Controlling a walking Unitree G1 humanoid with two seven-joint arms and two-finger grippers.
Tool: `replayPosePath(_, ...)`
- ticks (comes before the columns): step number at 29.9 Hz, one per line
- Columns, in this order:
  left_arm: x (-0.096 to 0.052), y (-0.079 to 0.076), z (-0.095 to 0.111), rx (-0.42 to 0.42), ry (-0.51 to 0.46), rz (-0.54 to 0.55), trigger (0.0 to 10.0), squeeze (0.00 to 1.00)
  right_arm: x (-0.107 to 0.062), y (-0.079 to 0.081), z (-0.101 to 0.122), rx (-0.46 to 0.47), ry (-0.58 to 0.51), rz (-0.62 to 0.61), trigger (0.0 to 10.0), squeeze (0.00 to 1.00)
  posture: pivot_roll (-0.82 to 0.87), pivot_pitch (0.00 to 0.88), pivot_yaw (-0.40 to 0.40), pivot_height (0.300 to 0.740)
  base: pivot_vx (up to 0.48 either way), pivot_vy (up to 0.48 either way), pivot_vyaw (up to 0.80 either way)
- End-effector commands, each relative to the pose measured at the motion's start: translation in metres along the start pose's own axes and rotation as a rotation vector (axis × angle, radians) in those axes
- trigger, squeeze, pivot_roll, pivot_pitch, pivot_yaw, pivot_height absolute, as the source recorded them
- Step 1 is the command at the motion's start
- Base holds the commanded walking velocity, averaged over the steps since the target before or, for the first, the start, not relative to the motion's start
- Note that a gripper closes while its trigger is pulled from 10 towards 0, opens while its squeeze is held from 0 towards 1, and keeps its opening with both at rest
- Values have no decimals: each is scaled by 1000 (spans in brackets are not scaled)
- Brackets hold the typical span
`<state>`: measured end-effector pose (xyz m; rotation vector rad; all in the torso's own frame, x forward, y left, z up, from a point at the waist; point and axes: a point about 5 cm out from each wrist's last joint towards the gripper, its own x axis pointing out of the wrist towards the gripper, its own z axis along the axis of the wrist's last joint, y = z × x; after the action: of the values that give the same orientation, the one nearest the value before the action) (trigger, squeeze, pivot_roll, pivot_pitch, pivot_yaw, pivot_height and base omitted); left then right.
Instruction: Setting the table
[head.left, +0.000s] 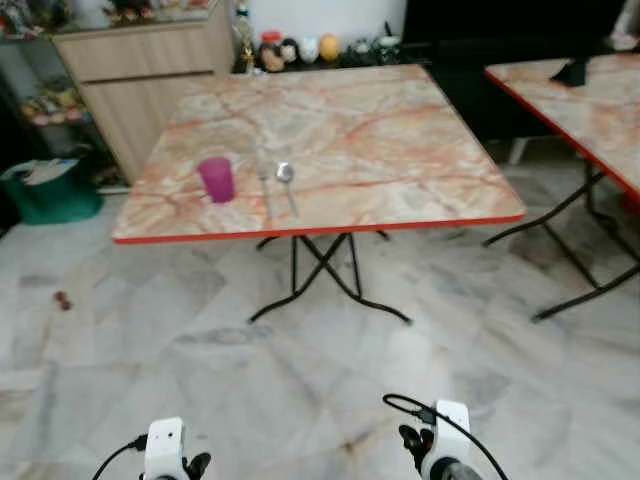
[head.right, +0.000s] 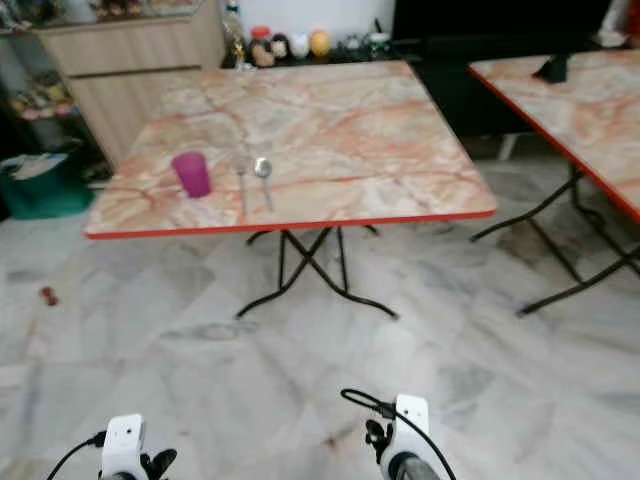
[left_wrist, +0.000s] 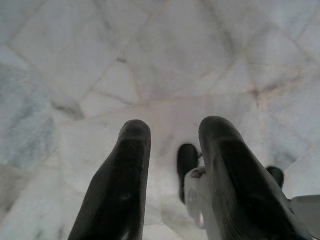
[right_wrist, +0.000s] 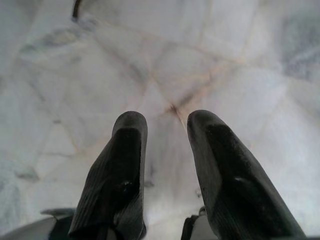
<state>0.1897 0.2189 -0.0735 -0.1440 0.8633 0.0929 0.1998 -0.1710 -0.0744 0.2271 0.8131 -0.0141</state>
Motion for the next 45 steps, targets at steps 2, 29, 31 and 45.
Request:
replayPosePath(2, 0, -1, -1, -10, 5, 1, 10000, 0, -1, -4, 0, 7, -4, -13, 10000, 0, -82, 0, 76, 740, 0, 292, 0)
replayPosePath(29, -1, 3, 1, -22, -27, 29, 10000, 0, -3, -8, -7, 11, 22, -24, 10000, 0, -64, 0, 65, 740, 0, 161, 0)
replayPosePath(31, -1, 3, 0, -22, -26, 28, 10000, 0, -4, -8, -8, 11, 22, -25, 10000, 0, -63, 0, 66, 740, 0, 0, 0)
replayPosePath(45, 0, 1, 3, -13, -33, 22, 10000, 0, -4, -11, -9, 4, 24, -32, 10000, 0, -65, 0, 67, 740, 0, 0, 204)
